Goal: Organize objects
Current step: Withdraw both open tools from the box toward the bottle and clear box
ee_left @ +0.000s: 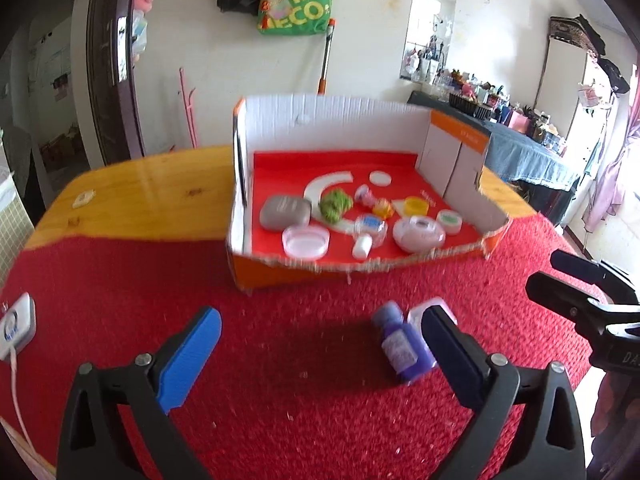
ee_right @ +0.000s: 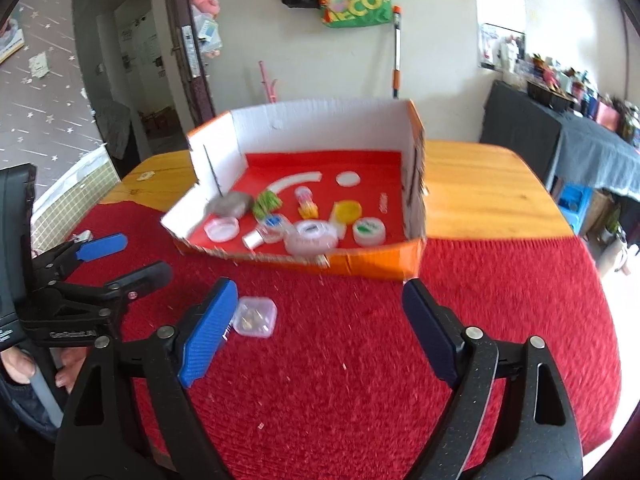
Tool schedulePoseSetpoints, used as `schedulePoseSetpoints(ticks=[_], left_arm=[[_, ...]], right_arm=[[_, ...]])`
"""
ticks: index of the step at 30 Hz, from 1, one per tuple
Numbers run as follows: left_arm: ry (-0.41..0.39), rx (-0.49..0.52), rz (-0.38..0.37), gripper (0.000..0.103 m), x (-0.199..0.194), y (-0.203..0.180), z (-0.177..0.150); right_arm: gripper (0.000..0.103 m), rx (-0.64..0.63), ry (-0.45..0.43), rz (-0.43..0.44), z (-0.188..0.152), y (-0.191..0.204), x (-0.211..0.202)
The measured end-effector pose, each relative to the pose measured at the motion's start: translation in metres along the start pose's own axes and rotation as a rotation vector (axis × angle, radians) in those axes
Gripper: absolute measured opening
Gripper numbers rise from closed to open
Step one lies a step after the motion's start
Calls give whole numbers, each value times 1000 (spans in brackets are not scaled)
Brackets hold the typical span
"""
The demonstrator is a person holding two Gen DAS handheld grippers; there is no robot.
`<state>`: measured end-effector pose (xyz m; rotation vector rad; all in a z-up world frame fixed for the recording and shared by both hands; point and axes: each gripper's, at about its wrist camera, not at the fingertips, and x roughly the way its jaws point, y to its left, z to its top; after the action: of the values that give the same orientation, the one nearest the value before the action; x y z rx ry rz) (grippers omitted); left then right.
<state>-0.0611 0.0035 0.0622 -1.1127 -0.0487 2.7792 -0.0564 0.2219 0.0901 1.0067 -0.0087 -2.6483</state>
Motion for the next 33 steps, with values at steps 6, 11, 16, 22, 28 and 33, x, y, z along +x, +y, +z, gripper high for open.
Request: schedulePoseSetpoints(ticks=[6, 11, 16, 22, 28, 33], left_arm=[[64, -47, -6, 102, 18, 6, -19], [70, -50, -13, 102, 22, 4, -24], [78, -45, -16, 102, 24, 1, -25], [81, -46, -17, 102, 25, 0, -25], [85, -49, -35, 102, 25, -6, -22], [112, -13, -68, 102, 32, -24, -18]], right_arm=[[86, 58, 42, -1, -26, -10, 20], [86, 51, 48, -28, -34, -10, 26], [86, 51, 62, -28, -37, -11, 30], [86, 59, 68, -30, -39, -14, 32], [86, 64, 71, -32, -39, -18, 33], [86, 82, 73, -37, -39, -25, 35]])
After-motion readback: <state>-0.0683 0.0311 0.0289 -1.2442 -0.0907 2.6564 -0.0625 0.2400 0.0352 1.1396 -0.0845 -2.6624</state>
